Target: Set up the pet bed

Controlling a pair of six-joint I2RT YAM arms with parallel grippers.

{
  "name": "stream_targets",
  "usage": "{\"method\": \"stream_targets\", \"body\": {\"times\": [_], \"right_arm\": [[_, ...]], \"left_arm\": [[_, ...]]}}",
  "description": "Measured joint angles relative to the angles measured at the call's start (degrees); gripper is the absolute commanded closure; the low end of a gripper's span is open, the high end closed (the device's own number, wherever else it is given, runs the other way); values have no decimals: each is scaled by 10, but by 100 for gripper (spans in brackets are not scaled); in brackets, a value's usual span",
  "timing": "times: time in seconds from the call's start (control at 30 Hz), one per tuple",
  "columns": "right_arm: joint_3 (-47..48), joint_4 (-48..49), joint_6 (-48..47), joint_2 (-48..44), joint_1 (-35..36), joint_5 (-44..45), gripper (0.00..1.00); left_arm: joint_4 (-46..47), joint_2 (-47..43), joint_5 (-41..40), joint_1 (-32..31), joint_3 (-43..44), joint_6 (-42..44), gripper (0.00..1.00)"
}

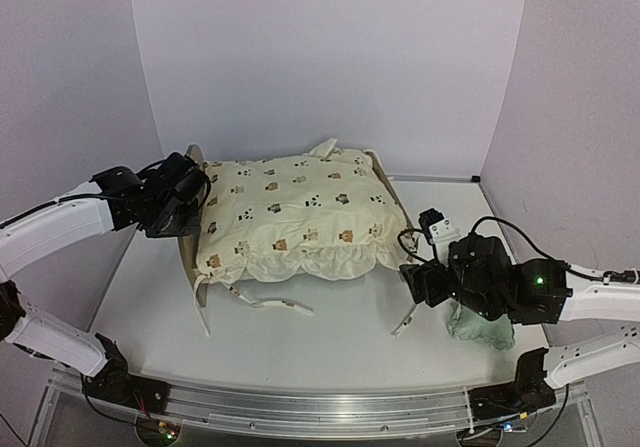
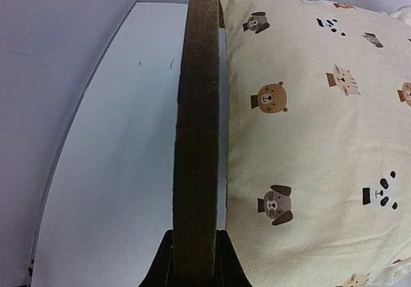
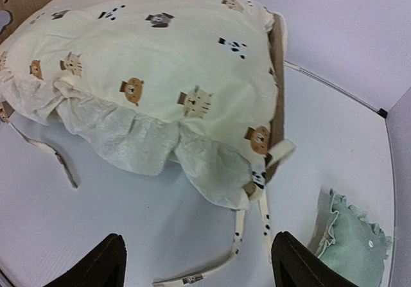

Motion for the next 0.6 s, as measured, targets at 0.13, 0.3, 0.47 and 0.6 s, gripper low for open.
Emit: {"method": "stream_targets", "body": {"times": [0.13,0.3,0.47,0.6], "right_arm": [[8,-14,0,6,-15,25,24],[34,-8,-2,54,-55,19,29],[102,-1,-1,139,-156,-55,30],[207,13,6,239,-237,-134,36]], "left_arm": [[-30,-14,-13,15,-4,-22,95],[-30,-14,-16,35,-4,-17,94],[-22,-14,-15,40,-4,-7,93],[-16,-14,-14,43,-7,0,93]]}}
